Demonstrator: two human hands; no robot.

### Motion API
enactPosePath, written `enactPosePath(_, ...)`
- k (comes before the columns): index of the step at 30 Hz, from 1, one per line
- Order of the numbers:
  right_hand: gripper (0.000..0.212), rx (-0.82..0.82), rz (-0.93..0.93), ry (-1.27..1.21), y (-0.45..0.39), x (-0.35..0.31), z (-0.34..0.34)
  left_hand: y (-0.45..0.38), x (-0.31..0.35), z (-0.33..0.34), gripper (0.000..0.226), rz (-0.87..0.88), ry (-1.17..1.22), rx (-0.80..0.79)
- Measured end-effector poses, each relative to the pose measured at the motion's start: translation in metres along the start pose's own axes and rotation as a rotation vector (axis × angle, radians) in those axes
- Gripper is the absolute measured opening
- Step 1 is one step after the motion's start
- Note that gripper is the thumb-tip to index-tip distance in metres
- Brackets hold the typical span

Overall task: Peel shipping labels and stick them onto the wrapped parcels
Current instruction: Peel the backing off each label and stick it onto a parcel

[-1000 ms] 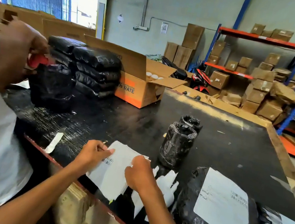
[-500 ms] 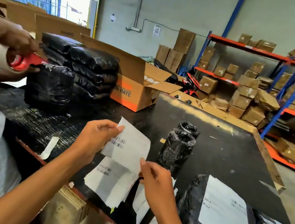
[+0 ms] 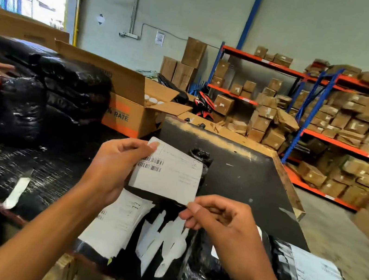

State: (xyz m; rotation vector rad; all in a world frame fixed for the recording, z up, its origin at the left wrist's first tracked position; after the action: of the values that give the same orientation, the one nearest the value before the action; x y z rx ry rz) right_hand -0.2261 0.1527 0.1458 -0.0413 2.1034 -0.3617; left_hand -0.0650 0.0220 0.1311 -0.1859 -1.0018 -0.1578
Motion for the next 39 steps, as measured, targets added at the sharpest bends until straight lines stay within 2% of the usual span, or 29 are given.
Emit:
enactPosePath(10,0.010,-0.024,-0.005,-0.032,0.011,0.001,-0.010,-0.002,-0.009,0.010,0.019,-0.018,-0.027,-0.019)
enactPosePath(12,0.010,-0.016,-0.017,-0.034,0.008,0.001,-0.011,-0.005,-0.011,0.007,0.018,0.032,-0.153,0.028)
enactPosePath(14,0.011,-0.003,-0.020,-0.056,0.002,0.002,-0.012,-0.003,-0.007,0.007,0.019,0.186,-0.435,0.040)
enactPosePath(16,0.012,0.002,-0.023,-0.068,-0.004,0.003,-0.012,0.011,-0.003,0.016,0.013,0.310,-0.545,-0.059)
enactPosePath(19,0.013,-0.011,-0.036,-0.060,-0.013,0.004,-0.010,0.040,-0.002,0.040,0.016,0.263,-0.417,-0.332)
enactPosePath(21,0.014,-0.037,-0.046,-0.041,-0.018,0.003,-0.007,0.047,-0.003,0.050,0.014,0.285,-0.417,-0.429)
enactPosePath(24,0.014,-0.059,-0.053,-0.035,-0.024,0.002,-0.002,0.040,-0.003,0.046,0.008,0.331,-0.433,-0.380)
enactPosePath(28,0.013,-0.054,-0.028,-0.052,-0.032,0.004,0.003,0.028,-0.011,0.040,0.020,0.321,-0.508,-0.323)
enactPosePath(31,0.015,-0.023,0.031,-0.215,-0.037,0.004,0.002,0.011,-0.022,0.026,0.032,0.160,-0.343,-0.183)
enactPosePath(34,0.018,0.030,0.076,-0.403,-0.044,0.008,-0.007,-0.012,-0.034,0.005,0.032,0.009,-0.261,-0.067)
enactPosePath(36,0.019,0.055,0.080,-0.509,-0.048,0.010,-0.015,-0.027,-0.043,-0.013,0.026,-0.064,-0.211,-0.007)
enactPosePath(39,0.014,0.122,0.062,-0.684,-0.053,0.011,-0.029,-0.044,-0.050,-0.038,0.032,-0.119,-0.163,0.112)
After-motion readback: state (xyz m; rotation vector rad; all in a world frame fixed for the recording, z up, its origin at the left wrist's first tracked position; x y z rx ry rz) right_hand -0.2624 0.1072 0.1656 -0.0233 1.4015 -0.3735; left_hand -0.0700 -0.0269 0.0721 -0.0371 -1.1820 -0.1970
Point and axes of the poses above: each hand's wrist, its own y-axis away from the middle knuckle, its own z-axis out of the palm, x = y × z, the point moved 5 cm from there along -y, towards the middle knuckle, and after that the axes turned 14 degrees about y, right-handed, at the moved point
